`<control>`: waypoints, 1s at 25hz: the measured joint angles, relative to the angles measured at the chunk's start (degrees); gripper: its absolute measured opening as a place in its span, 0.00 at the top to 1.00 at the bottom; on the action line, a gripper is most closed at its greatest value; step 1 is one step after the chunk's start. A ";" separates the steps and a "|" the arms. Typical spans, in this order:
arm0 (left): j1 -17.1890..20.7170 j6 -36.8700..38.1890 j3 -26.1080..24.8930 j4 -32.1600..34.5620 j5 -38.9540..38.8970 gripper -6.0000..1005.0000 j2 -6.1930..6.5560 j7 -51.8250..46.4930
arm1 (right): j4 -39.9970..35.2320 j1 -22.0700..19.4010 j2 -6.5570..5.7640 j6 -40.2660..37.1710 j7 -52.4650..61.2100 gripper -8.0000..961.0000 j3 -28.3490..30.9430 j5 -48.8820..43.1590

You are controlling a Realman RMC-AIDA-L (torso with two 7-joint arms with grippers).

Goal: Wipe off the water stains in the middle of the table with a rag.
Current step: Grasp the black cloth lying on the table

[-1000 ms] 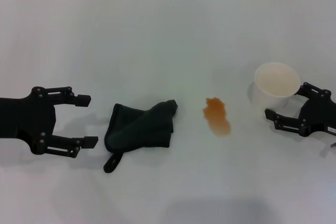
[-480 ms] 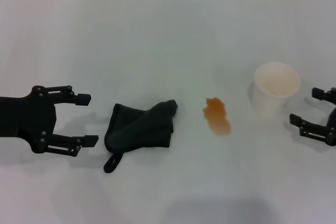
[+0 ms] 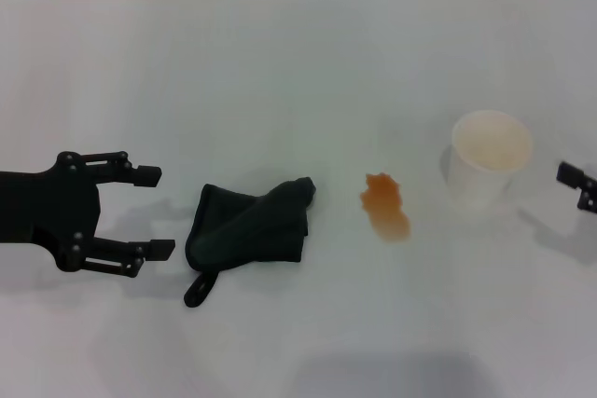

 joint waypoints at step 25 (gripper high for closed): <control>-1.51 -1.03 0.00 0.00 -0.01 0.24 -0.14 -0.64 | -22.19 11.42 -0.41 -1.35 24.87 0.10 -6.06 -22.29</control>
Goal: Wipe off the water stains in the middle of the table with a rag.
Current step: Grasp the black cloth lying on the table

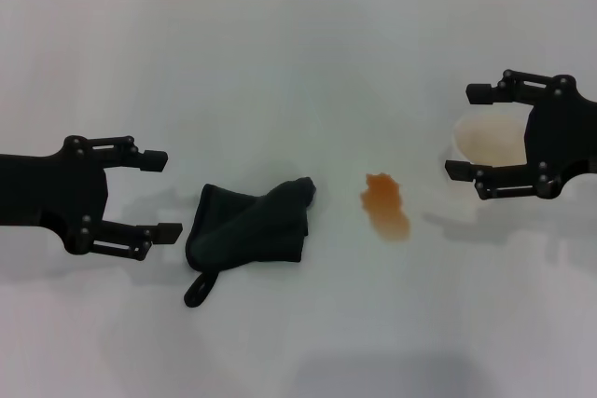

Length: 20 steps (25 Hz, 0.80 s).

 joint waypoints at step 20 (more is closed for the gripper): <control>-14.15 0.11 0.34 0.79 23.76 0.25 0.63 -16.76 | -3.36 0.28 0.00 -0.02 2.08 0.11 -3.00 -0.01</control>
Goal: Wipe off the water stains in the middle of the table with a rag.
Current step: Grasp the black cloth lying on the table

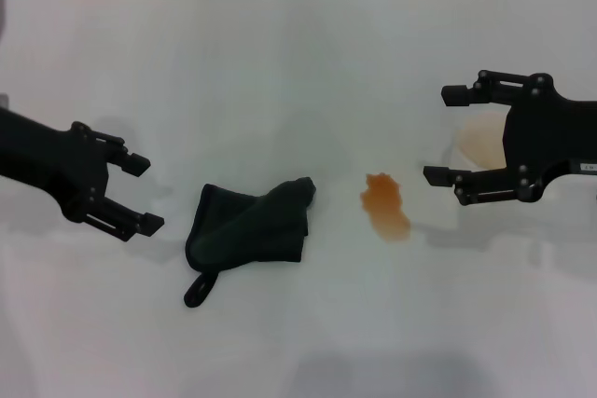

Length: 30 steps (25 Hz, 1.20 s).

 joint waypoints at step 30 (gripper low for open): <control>-5.86 -4.45 15.77 -1.90 3.19 0.26 -6.12 -1.99 | 1.09 -0.77 -0.09 -0.34 5.13 0.11 0.09 -6.73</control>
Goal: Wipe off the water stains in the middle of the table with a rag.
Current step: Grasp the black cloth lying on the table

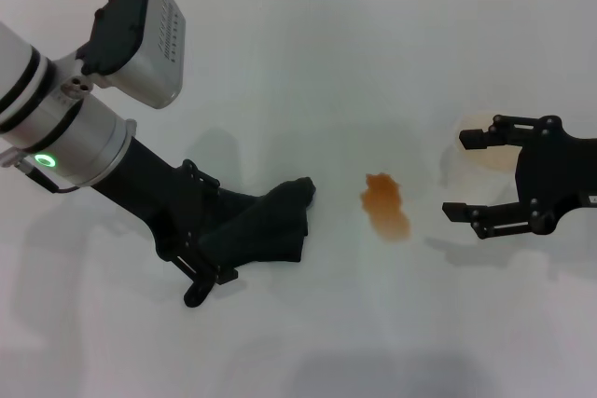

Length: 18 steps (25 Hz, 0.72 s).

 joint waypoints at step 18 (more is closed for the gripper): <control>0.11 -5.78 4.15 -0.91 2.83 0.27 0.00 -1.37 | 0.12 -0.47 0.00 -0.04 0.42 0.11 -0.18 0.04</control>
